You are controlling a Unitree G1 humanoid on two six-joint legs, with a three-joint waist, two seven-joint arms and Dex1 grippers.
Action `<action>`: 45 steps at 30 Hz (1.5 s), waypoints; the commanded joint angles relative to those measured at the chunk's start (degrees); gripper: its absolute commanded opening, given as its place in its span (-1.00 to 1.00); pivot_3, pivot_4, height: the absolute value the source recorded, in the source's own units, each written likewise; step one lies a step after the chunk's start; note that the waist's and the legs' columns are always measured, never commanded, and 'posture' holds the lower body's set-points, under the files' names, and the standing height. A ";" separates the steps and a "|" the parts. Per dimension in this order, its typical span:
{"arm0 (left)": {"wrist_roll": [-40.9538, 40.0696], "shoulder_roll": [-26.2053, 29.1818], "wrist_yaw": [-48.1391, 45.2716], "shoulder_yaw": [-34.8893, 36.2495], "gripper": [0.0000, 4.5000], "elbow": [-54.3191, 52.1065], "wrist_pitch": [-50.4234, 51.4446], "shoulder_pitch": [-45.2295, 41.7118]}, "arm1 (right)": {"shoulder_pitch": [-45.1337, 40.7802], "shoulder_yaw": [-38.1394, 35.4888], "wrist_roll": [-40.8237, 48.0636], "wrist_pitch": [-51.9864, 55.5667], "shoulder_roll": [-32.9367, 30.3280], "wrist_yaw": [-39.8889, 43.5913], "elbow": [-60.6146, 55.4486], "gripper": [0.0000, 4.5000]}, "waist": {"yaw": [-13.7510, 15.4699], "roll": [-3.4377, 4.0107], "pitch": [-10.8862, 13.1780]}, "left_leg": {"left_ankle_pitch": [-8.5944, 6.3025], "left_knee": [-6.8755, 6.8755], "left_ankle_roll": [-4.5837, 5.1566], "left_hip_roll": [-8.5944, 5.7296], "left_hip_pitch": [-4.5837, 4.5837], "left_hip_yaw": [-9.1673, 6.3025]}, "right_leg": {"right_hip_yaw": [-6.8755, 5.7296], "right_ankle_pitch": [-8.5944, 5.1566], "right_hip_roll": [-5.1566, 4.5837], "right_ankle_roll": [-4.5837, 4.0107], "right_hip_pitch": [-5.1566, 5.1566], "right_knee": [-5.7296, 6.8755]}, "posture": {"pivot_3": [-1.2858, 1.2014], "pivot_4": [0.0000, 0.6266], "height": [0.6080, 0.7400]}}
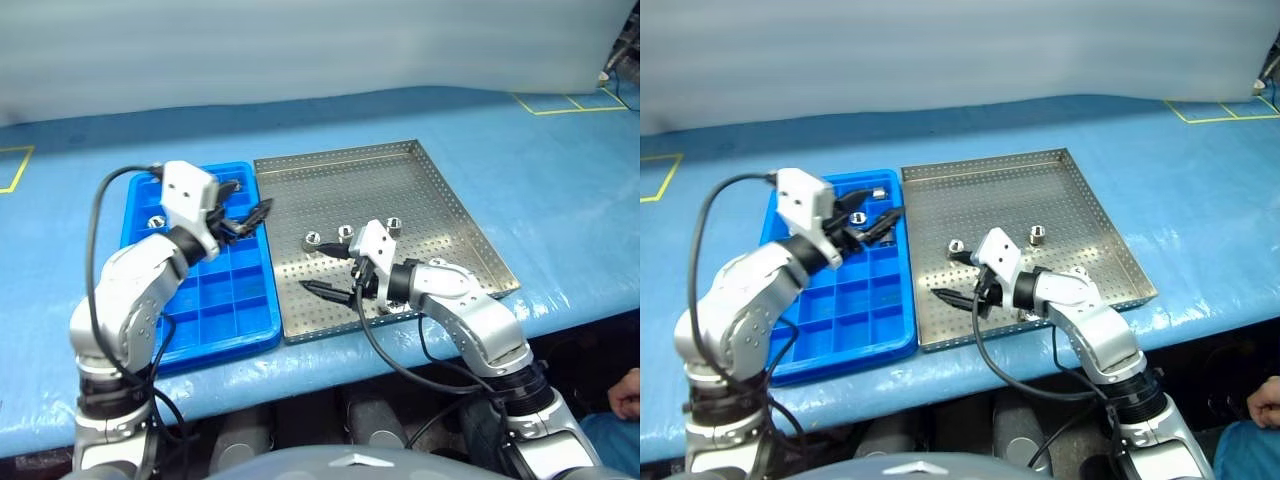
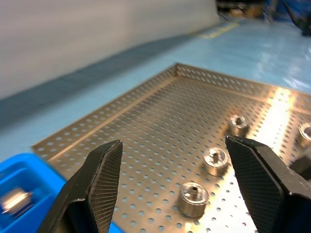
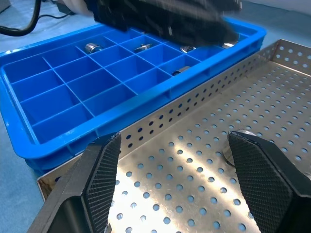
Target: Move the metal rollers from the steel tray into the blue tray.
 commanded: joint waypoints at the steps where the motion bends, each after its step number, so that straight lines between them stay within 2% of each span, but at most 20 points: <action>1: 4.39 1.80 -0.58 -5.52 0.63 5.01 -2.13 -3.15 | 0.72 -1.12 0.17 -0.46 -0.21 -1.11 -3.14 0.64 | 0.00 0.00 0.00 | 0.00 0.00 0.00 0.00 0.00 0.00 | 0.00 0.00 0.00 0.00 0.00 0.00 | -0.19 -0.52 1.00; 10: 4.39 1.80 -0.58 -5.52 0.63 5.01 -2.13 -3.15 | 0.72 -1.12 0.17 -0.46 -0.21 -1.11 -3.14 0.64 | 0.00 0.00 0.00 | 0.00 0.00 0.00 0.00 0.00 0.00 | 0.00 0.00 0.00 0.00 0.00 0.00 | -0.19 -0.52 1.00; 11: 4.39 1.80 -0.58 -5.52 0.63 5.01 -2.13 -3.15 | 0.72 -1.12 0.17 -0.46 -0.21 -1.11 -3.14 0.64 | -0.56 0.00 0.00 | 0.00 0.00 0.00 0.00 0.00 0.00 | 0.00 0.00 0.00 0.00 0.00 0.00 | -0.19 -0.52 1.00; 13: 9.53 3.18 -1.08 -10.89 0.63 12.74 -5.41 -5.84 | 3.48 -1.73 0.15 -0.50 0.29 -3.16 -5.25 0.64 | -1.06 0.03 0.02 | 0.00 -0.03 0.00 0.03 -0.01 0.01 | 0.04 0.01 0.04 0.02 -0.04 0.00 | -0.26 -0.52 1.00; 15: 12.65 3.82 -1.13 -13.69 0.63 17.59 -7.86 -7.16 | 5.17 -2.02 0.18 -0.57 0.60 -4.55 -6.46 0.64 | -1.81 0.03 0.00 | 0.00 -0.04 -0.02 0.05 -0.15 -0.18 | 0.01 0.08 -0.03 0.40 0.01 -0.04 | -0.26 -0.52 1.00; 17: 13.59 3.73 -1.48 -14.15 0.63 19.34 -9.28 -7.63 | 5.52 -2.01 0.23 -0.46 0.61 -5.02 -6.88 0.64 | -3.50 0.03 0.00 | -0.01 -0.03 -0.01 -0.03 -0.14 -0.14 | 0.07 -0.11 -0.03 0.12 -0.01 -0.04 | -0.26 -0.52 1.00; 21: 15.17 1.75 -1.94 -15.39 0.63 24.26 -10.91 -7.34 | 4.74 -1.07 -0.02 -0.42 0.55 -5.05 -6.09 0.64 | -6.39 0.06 -0.01 | -0.02 -0.03 0.03 0.09 -0.13 -0.13 | 0.13 0.13 -0.12 0.53 -0.04 -0.03 | -0.24 -0.52 1.00; 24: 15.58 1.54 -2.38 -15.01 0.63 25.13 -11.47 -7.17 | 4.52 -0.74 -0.27 -0.41 0.52 -5.12 -5.89 0.64 | -8.10 0.09 0.01 | -0.02 -0.08 0.03 0.13 -0.13 -0.11 | 0.14 0.13 -0.08 0.52 -0.12 0.00 | -0.24 -0.52 1.00; 32: 17.77 1.55 -2.12 -15.25 0.63 26.61 -11.30 -7.48 | 4.50 -0.76 -0.65 -0.63 0.94 -5.43 -5.50 0.64 | -9.02 0.12 -0.01 | -0.02 -0.07 0.03 0.14 -0.13 -0.12 | 0.21 0.16 -0.10 0.59 -0.08 0.00 | -0.24 -0.52 1.00; 35: 17.56 1.33 -2.15 -14.56 0.37 26.13 -11.11 -7.34 | 4.44 -0.85 -0.71 -0.72 1.02 -5.64 -5.39 0.64 | -9.05 0.12 -0.01 | -0.01 -0.06 0.04 0.14 -0.12 -0.12 | 0.22 0.17 -0.10 0.61 -0.08 0.01 | -0.24 -0.52 1.00; 39: 17.65 1.79 -2.64 -14.19 -0.22 24.40 -11.12 -7.06 | 4.17 -0.80 -0.75 -0.86 1.10 -5.89 -5.07 0.64 | -9.19 0.12 -0.01 | 0.00 -0.09 0.03 0.15 -0.12 -0.12 | 0.21 0.16 -0.09 0.60 -0.10 0.02 | -0.24 -0.52 1.00; 45: 16.33 1.10 -2.31 -11.36 -0.22 23.48 -10.55 -6.82 | 3.52 -0.17 -1.17 -1.07 1.44 -5.87 -4.16 0.64 | -9.17 0.12 0.00 | -0.01 -0.13 0.04 0.15 -0.18 -0.12 | 0.21 0.16 -0.10 0.59 -0.18 0.00 | -0.23 -0.52 1.00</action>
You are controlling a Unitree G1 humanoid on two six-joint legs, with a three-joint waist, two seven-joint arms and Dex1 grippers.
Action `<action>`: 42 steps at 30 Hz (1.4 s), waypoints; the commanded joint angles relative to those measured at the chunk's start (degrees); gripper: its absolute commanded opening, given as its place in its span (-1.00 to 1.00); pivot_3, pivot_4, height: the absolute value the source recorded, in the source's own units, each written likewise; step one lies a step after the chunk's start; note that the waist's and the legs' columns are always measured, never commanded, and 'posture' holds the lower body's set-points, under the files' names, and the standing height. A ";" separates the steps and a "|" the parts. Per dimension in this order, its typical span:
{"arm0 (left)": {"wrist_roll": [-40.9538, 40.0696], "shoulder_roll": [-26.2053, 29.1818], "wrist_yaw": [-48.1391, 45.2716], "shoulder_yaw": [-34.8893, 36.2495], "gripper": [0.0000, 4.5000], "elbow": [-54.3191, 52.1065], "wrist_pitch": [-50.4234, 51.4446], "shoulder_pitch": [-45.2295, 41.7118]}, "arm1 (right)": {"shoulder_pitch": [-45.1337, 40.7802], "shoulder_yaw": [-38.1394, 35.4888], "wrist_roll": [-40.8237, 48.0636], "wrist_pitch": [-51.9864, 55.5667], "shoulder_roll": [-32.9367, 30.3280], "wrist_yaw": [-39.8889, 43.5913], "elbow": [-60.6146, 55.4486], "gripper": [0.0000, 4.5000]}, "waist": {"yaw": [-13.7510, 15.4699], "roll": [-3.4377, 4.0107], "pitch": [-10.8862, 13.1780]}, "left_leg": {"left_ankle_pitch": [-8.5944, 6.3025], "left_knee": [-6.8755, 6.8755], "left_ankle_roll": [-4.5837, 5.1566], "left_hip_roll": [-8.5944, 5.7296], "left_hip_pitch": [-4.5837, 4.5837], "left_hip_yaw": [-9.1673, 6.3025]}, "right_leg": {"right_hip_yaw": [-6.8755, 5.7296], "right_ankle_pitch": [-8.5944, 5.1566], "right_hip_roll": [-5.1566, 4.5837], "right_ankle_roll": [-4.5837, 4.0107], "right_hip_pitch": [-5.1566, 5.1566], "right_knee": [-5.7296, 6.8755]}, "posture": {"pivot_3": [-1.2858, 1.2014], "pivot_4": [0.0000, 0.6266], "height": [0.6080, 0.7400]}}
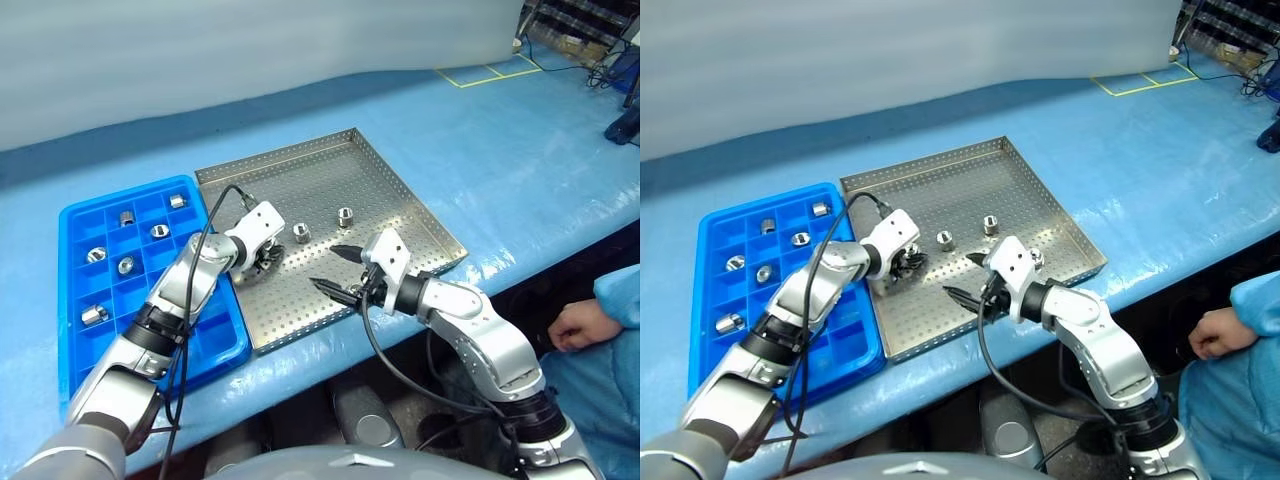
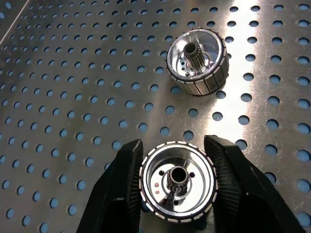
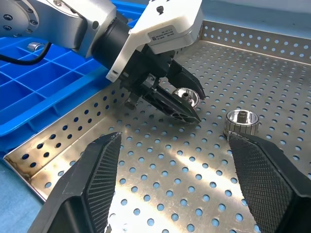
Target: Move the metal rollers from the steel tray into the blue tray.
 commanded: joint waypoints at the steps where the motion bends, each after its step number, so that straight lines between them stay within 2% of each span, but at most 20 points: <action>1: -0.81 -0.41 -0.04 2.78 -0.22 -2.47 -0.23 -0.12 | -0.94 -0.10 -0.05 -1.19 0.51 -0.03 -0.16 0.64 | 0.02 0.00 0.00 | 0.00 0.00 0.00 0.00 0.00 0.00 | 0.00 0.00 0.00 0.00 0.00 0.00 | -0.23 -0.52 1.00; 3: -1.44 -0.82 0.03 3.68 -0.24 -2.85 -0.42 0.19 | -1.20 0.09 -0.18 -1.30 0.70 0.02 0.27 0.64 | 0.04 0.00 0.00 | 0.00 0.00 0.00 0.00 0.00 -0.01 | 0.00 0.00 0.00 0.00 0.01 0.00 | -0.23 -0.52 1.00; 9: -10.56 -1.66 -3.90 10.61 -0.24 -14.05 2.37 3.53 | -1.57 0.50 0.14 -1.39 1.39 0.83 1.78 0.64 | 0.06 0.02 0.01 | 0.00 -0.01 0.00 0.01 -0.03 -0.01 | -0.01 0.01 -0.04 -0.01 -0.03 0.00 | -0.23 -0.52 1.00; 13: -17.90 2.27 -4.96 19.23 -0.24 -27.95 9.59 8.85 | -2.59 1.15 1.86 -0.98 0.87 4.75 3.34 0.64 | -0.33 0.04 0.02 | -0.01 -0.01 0.00 0.02 -0.01 0.01 | 0.00 0.01 -0.04 -0.01 -0.02 0.02 | -0.19 -0.52 1.00; 18: -19.52 9.21 -2.13 28.87 -0.24 -43.45 16.14 20.26 | -5.06 3.45 3.29 -1.20 0.97 9.59 4.14 0.64 | 0.11 0.07 0.04 | 0.00 -0.03 -0.01 0.11 0.10 0.01 | -0.02 -0.03 0.02 -0.08 0.00 0.07 | -0.11 -0.52 1.00; 23: -18.44 11.33 2.12 37.60 -0.24 -54.89 21.18 32.98 | -6.94 6.17 1.53 -2.12 1.91 10.89 7.46 0.64 | 3.41 0.00 0.07 | 0.00 -0.03 -0.02 0.09 0.10 -0.02 | -0.08 -0.05 0.00 -0.10 0.02 0.04 | -0.03 -0.52 1.00; 27: -17.41 6.96 7.36 42.80 -0.24 -62.17 24.82 41.16 | -8.36 8.24 1.15 -2.57 2.88 12.48 9.58 0.64 | 7.43 -0.04 0.09 | -0.01 -0.03 -0.03 0.09 0.10 -0.01 | -0.15 -0.08 -0.07 -0.16 0.01 0.00 | 0.04 -0.52 1.00; 32: -14.41 3.11 12.97 42.69 -0.24 -63.78 26.13 47.92 | -9.44 9.18 0.87 -2.38 3.34 13.92 10.54 0.64 | 12.52 -0.11 0.07 | 0.03 -0.02 -0.10 0.11 0.15 -0.04 | -0.28 -0.33 -0.06 -0.64 0.02 0.05 | 0.07 -0.52 1.00; 37: -13.86 0.03 14.76 45.03 -0.24 -64.61 24.70 55.20 | -9.44 9.34 1.05 -1.43 2.96 14.75 9.71 0.64 | 14.70 -0.18 0.04 | 0.03 -0.02 -0.10 0.13 0.24 0.01 | -0.30 -0.34 -0.08 -0.68 0.04 0.03 | 0.08 -0.52 1.00; 42: -12.89 -0.29 15.76 42.80 -0.24 -62.42 23.38 56.13 | -9.33 9.38 0.98 -1.01 2.83 14.72 9.40 0.64 | 15.67 -0.19 0.03 | 0.05 0.00 -0.13 0.15 0.31 -0.01 | -0.38 -0.36 -0.08 -0.71 0.01 0.03 | 0.09 -0.52 1.00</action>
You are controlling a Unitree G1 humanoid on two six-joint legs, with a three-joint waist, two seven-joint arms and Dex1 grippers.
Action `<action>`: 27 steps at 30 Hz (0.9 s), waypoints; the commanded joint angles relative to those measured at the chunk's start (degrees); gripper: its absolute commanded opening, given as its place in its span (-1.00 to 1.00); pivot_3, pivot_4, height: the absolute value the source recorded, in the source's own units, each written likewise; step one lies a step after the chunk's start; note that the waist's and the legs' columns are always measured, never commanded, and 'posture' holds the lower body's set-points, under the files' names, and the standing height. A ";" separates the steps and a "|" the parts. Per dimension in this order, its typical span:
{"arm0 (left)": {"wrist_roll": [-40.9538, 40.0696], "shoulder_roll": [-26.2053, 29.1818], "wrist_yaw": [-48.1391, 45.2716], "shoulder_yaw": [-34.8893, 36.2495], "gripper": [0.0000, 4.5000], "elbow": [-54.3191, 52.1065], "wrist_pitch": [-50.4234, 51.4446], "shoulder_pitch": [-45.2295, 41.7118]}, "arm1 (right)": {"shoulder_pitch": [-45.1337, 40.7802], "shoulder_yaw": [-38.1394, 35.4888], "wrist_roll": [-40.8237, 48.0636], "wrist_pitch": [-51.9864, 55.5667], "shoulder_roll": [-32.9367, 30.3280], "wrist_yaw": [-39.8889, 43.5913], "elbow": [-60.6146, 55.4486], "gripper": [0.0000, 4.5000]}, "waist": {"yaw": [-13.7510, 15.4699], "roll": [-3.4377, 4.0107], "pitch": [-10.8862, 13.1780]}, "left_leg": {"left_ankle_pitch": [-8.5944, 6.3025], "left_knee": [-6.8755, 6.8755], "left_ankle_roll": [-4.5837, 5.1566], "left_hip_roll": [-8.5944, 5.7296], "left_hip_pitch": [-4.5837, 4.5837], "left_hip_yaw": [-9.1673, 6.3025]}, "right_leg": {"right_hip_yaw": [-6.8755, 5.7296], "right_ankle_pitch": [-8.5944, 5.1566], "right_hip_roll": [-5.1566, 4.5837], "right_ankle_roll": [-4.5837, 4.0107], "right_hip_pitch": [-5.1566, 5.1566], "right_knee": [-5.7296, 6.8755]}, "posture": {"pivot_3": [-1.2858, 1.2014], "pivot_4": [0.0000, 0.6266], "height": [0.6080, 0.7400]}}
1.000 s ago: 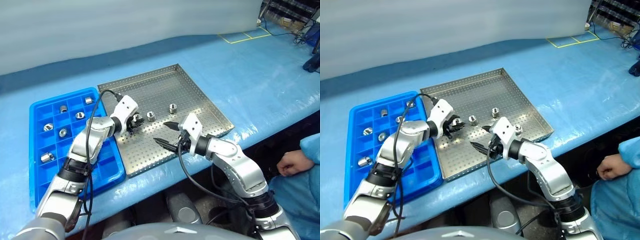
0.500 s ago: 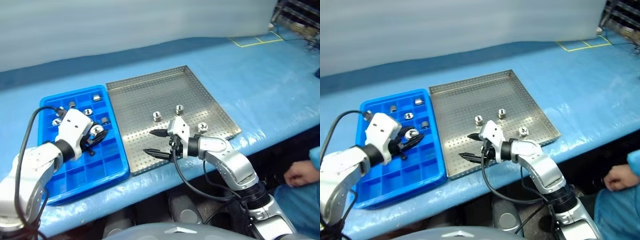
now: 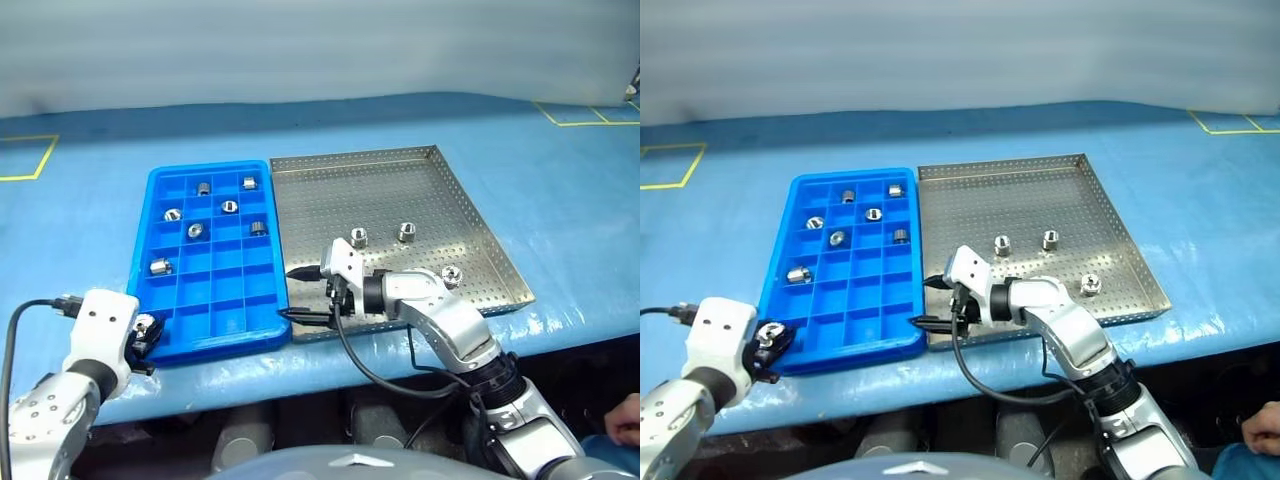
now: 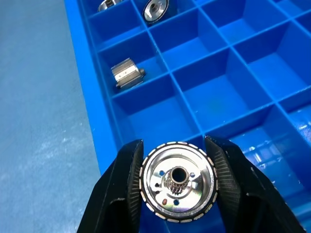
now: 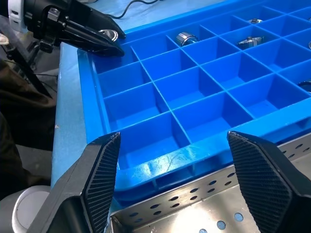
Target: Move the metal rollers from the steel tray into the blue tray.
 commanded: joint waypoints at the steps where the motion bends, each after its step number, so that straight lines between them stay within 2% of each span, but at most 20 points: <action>1: 1.42 0.36 1.21 -1.12 -0.24 0.04 -2.14 -0.82 | -0.26 -0.15 0.66 -0.18 0.10 0.43 -1.86 0.64 | 0.07 0.00 0.00 | 0.00 0.00 -0.01 0.00 0.01 0.01 | 0.00 0.00 0.01 0.00 0.01 0.00 | 0.08 -0.52 1.00; 2: 1.47 0.48 1.18 -1.63 -0.24 0.55 -2.50 -1.24 | -0.25 -0.16 0.66 -0.16 0.15 0.36 -1.93 0.64 | 0.06 0.00 0.00 | 0.01 0.00 -0.01 0.01 0.01 0.01 | -0.01 0.00 0.01 0.00 0.02 0.00 | 0.08 -0.52 1.00; 4: 1.21 0.38 1.20 -2.06 0.08 1.41 -2.88 -2.39 | -0.24 -0.23 0.57 -0.25 0.24 0.15 -1.99 0.64 | 0.07 0.00 0.00 | 0.01 0.00 -0.02 0.01 0.00 0.02 | -0.01 0.01 0.02 -0.01 0.04 0.01 | 0.08 -0.52 1.00; 7: 1.12 0.33 1.22 -2.10 0.08 1.60 -2.95 -2.65 | -0.24 -0.25 0.55 -0.28 0.26 0.11 -2.00 0.64 | 0.06 0.00 0.00 | 0.01 0.00 -0.02 0.01 0.00 0.02 | -0.01 0.01 0.02 -0.01 0.04 0.01 | 0.08 -0.52 1.00; 8: 0.61 0.50 0.72 -1.72 0.26 1.72 -3.34 -3.61 | 0.05 -0.48 0.46 -0.24 0.15 -0.28 -2.33 0.64 | -0.01 0.00 0.00 | 0.01 0.00 -0.02 0.01 -0.01 0.03 | -0.01 0.01 0.03 -0.01 0.05 0.01 | 0.05 -0.52 1.00; 17: 0.03 0.75 0.09 -1.26 0.25 1.80 -3.83 -4.69 | 0.41 -0.77 0.36 -0.16 0.00 -0.74 -2.75 0.64 | -0.08 0.00 0.00 | 0.01 -0.03 -0.02 0.01 -0.05 0.08 | 0.02 0.01 0.03 -0.03 0.06 0.00 | 0.05 -0.52 1.00; 19: -8.79 -1.73 -6.80 -7.40 0.25 6.42 -8.59 -21.87 | 1.92 -4.58 -1.58 0.51 -2.40 -4.67 -5.30 0.64 | -0.04 -0.01 -0.01 | 0.01 -0.03 -0.02 0.04 -0.05 0.08 | 0.02 0.01 0.04 -0.05 0.07 0.01 | -0.04 -0.52 1.00; 20: -10.70 -2.13 -9.18 -10.65 0.25 8.99 -9.86 -28.38 | 2.45 -5.84 -2.44 0.85 -3.45 -6.08 -6.26 0.64 | 1.90 0.42 0.19 | 0.02 -0.03 -0.04 0.03 -0.05 0.06 | -0.01 0.00 0.04 -0.05 0.07 0.01 | -0.05 -0.52 1.00; 22: -10.02 -1.78 -11.90 -16.89 0.25 15.38 -10.91 -37.81 | 3.26 -7.11 -3.48 1.44 -5.01 -8.06 -7.45 0.64 | 1.69 -0.09 0.16 | 0.51 0.22 -0.16 0.02 -0.49 0.25 | -0.68 -0.18 -0.18 0.13 0.10 -0.05 | -0.08 -0.52 1.00; 24: -8.11 -1.95 -12.64 -22.12 0.25 22.57 -12.55 -44.74 | 4.05 -7.80 -3.76 2.15 -5.65 -9.44 -8.35 0.64 | -0.31 -0.11 -0.12 | 0.56 0.21 -0.08 0.10 -0.49 0.49 | -0.70 0.25 -0.32 -0.45 0.23 -0.18 | -0.11 -0.52 1.00; 27: -3.26 -2.52 -11.65 -30.16 0.25 33.68 -15.45 -53.36 | 5.97 -8.64 -4.09 2.97 -6.02 -11.67 -10.54 0.64 | -3.92 -0.12 -0.11 | 0.42 0.09 0.21 -0.11 0.07 0.78 | -0.44 0.20 -0.49 -0.10 0.72 -0.19 | -0.17 -0.52 1.00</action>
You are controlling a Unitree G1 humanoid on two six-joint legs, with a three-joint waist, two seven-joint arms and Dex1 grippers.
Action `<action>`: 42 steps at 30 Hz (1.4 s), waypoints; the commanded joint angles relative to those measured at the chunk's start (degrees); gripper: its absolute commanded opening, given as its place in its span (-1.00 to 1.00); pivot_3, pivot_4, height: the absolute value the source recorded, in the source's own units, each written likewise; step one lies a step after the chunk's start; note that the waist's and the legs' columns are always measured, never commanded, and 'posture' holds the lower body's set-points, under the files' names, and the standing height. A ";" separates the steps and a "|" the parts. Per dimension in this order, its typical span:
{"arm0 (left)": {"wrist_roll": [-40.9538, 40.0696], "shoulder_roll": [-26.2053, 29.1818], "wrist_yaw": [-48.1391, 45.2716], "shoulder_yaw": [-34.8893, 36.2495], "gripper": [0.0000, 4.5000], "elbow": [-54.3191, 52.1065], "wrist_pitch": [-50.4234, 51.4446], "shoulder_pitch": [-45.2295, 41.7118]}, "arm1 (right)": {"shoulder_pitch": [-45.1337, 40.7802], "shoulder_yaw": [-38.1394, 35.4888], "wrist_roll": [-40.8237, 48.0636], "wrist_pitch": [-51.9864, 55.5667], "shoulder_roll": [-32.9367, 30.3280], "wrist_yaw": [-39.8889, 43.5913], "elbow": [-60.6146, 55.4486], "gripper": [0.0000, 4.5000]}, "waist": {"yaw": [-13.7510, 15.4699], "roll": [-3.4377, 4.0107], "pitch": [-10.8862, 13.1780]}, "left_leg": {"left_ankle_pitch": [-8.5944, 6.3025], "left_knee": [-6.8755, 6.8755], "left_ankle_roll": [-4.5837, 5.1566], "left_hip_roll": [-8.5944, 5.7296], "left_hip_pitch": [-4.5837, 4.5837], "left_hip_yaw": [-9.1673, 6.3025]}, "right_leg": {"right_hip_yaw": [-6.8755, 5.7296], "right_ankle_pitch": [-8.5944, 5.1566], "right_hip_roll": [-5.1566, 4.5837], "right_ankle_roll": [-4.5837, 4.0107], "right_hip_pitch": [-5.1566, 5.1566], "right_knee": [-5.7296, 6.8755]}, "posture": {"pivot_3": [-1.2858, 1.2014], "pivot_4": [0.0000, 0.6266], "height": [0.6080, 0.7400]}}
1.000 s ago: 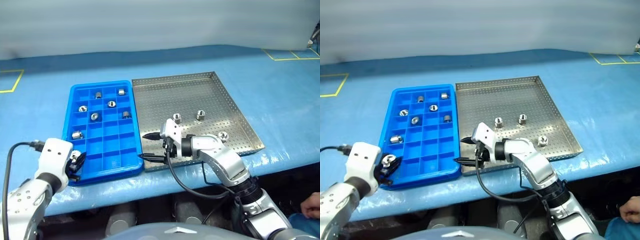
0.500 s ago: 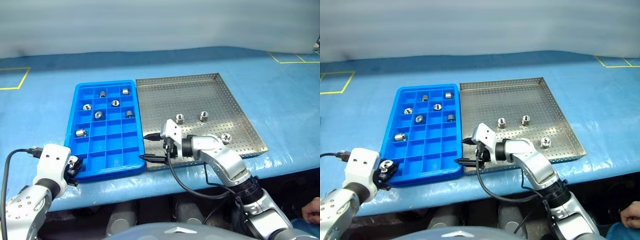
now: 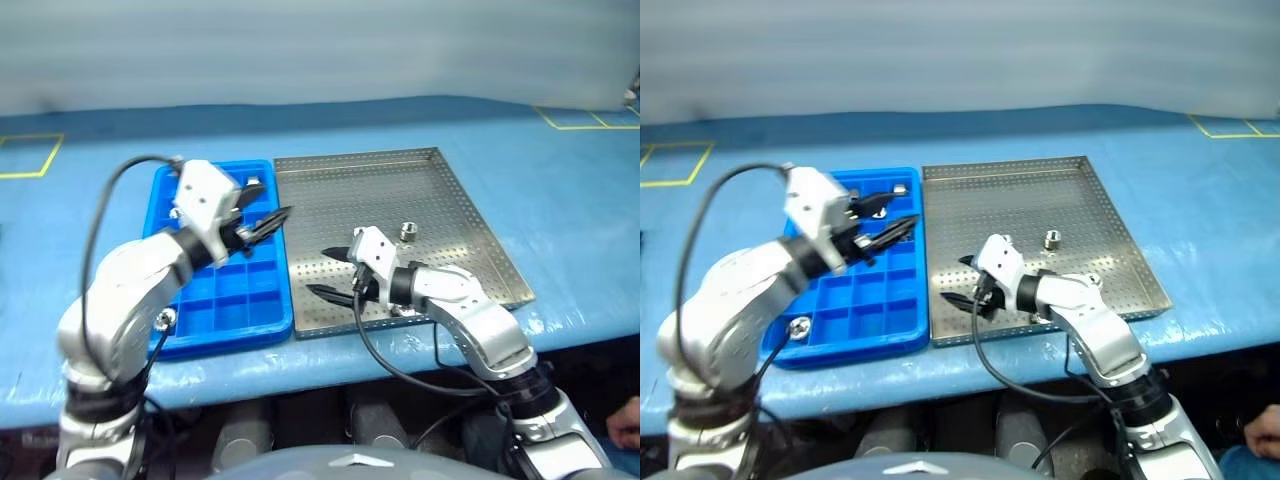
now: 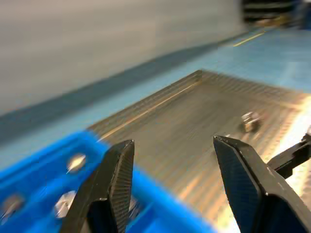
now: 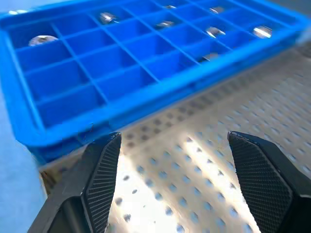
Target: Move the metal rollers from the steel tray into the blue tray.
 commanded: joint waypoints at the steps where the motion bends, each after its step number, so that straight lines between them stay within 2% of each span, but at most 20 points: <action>1: 4.16 -0.74 0.01 -7.22 0.25 10.81 -2.89 -6.27 | 1.39 -1.49 -0.07 0.71 0.24 -2.56 -4.06 0.64 | -1.77 -0.03 0.02 | 0.00 -0.07 0.00 0.04 -0.03 0.00 | 0.02 0.01 0.05 0.11 -0.09 0.00 | -0.18 -0.52 1.00; 5: 7.14 -1.29 -0.70 -11.88 0.25 18.93 -5.80 -10.25 | 3.99 -2.41 0.23 1.48 0.37 -4.65 -6.76 0.64 | -4.80 0.01 0.03 | -0.01 -0.27 -0.03 0.13 -0.31 -0.26 | 0.04 -0.12 0.28 0.14 -0.39 0.12 | -0.22 -0.52 1.00; 7: 9.93 -1.08 -0.36 -14.37 0.25 23.02 -7.75 -11.56 | 5.24 -2.93 0.27 1.77 0.43 -5.66 -7.79 0.64 | -6.16 0.03 0.02 | -0.01 -0.29 -0.05 0.18 -0.51 -0.29 | 0.10 0.00 0.36 0.45 -0.61 0.15 | -0.24 -0.52 1.00; 11: 14.74 -3.54 0.05 -18.74 0.25 35.44 -11.70 -14.84 | 7.02 -3.71 0.36 2.01 0.67 -7.32 -9.16 0.64 | -8.54 0.03 0.03 | -0.02 -0.25 -0.05 0.13 -0.71 -0.29 | 0.19 0.03 0.35 0.60 -0.73 0.11 | -0.26 -0.52 1.00; 20: 18.50 -6.43 -0.31 -19.41 0.25 45.14 -15.13 -16.38 | 7.77 -3.33 0.22 1.92 0.73 -8.48 -9.52 0.64 | -13.29 0.02 0.04 | -0.02 -0.18 -0.01 0.04 -0.73 -0.23 | 0.37 0.01 0.16 1.10 -0.73 0.11 | -0.27 -0.52 1.00; 28: 20.68 -7.78 1.81 -18.60 0.25 49.08 -13.26 -16.62 | 7.29 -3.24 0.23 1.53 0.92 -8.64 -9.12 0.64 | -14.12 0.02 0.05 | -0.03 -0.19 -0.01 0.07 -0.73 -0.23 | 0.42 0.03 0.13 1.16 -0.76 0.12 | -0.26 -0.52 1.00; 33: 21.58 -8.25 1.82 -18.61 -0.26 49.57 -12.98 -16.57 | 6.85 -3.37 0.16 1.11 1.40 -8.91 -8.86 0.64 | -14.09 0.02 0.05 | -0.02 -0.19 0.02 0.07 -0.73 -0.22 | 0.44 0.05 0.04 1.24 -0.74 0.12 | -0.26 -0.52 1.00; 40: 21.03 -8.70 0.82 -17.74 -0.26 48.83 -14.08 -15.12 | 6.61 -2.59 0.09 0.94 1.65 -8.58 -8.20 0.64 | -14.06 0.02 0.05 | -0.03 -0.19 0.03 0.07 -0.73 -0.22 | 0.44 0.08 0.01 1.23 -0.75 0.12 | -0.26 -0.52 1.00; 42: 19.35 -7.65 -1.47 -16.94 -0.26 44.79 -14.09 -13.72 | 6.39 -2.35 0.94 1.25 1.89 -7.71 -7.70 0.64 | -14.16 0.03 0.05 | -0.03 -0.19 0.03 0.07 -0.73 -0.22 | 0.45 0.08 0.01 1.23 -0.75 0.12 | -0.26 -0.52 1.00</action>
